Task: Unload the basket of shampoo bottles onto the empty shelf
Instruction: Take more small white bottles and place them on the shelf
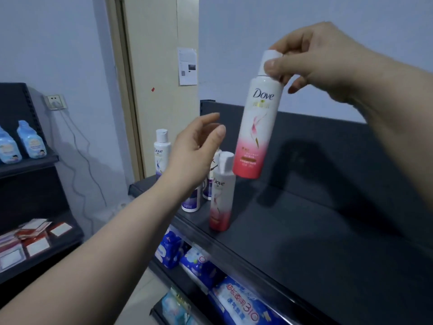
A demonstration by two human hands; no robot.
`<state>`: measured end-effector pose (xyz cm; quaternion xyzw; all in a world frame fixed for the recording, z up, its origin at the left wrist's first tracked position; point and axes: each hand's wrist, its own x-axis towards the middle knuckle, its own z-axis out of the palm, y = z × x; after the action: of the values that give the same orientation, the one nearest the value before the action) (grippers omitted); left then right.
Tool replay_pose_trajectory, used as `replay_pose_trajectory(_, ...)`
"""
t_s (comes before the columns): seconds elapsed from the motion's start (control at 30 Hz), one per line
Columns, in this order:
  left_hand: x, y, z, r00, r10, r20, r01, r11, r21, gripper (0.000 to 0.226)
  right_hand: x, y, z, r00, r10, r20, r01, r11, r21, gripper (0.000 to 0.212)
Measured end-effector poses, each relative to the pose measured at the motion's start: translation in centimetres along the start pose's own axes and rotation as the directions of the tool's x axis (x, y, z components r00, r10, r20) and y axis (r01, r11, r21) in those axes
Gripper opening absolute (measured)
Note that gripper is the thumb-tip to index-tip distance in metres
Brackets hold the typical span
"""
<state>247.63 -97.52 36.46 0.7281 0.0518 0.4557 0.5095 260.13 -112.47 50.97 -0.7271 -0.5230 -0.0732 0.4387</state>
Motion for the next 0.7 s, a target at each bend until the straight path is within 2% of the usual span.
replay_pose_trajectory(0.1,-1.2,-2.4,-0.1,0.997,-0.029,-0.068,0.037,0.991,0.126,0.026,-0.3,2.9,0.0,0.996,0.086,-0.010,-0.086,0.995,-0.054,0.012)
replay_pose_trajectory(0.27,-3.2,-4.9,-0.4,0.997,-0.062,-0.042,0.071,0.966,0.248,0.037,-1.8,8.3,3.4,0.980,0.199,0.025,-0.193,0.970,-0.145,0.014)
replay_pose_trajectory(0.6,-6.4,-6.1,-1.3,0.986,-0.148,-0.076,0.164,0.944,0.285,0.044,-3.8,12.0,9.3,0.963,0.262,0.061,-0.251,0.957,-0.148,0.011)
replay_pose_trajectory(0.7,-6.8,-5.7,-1.6,0.989,-0.137,-0.055,0.147,0.948,0.283,0.045,-4.3,11.7,9.4,0.961,0.273,0.050,-0.261,0.950,-0.174,0.028)
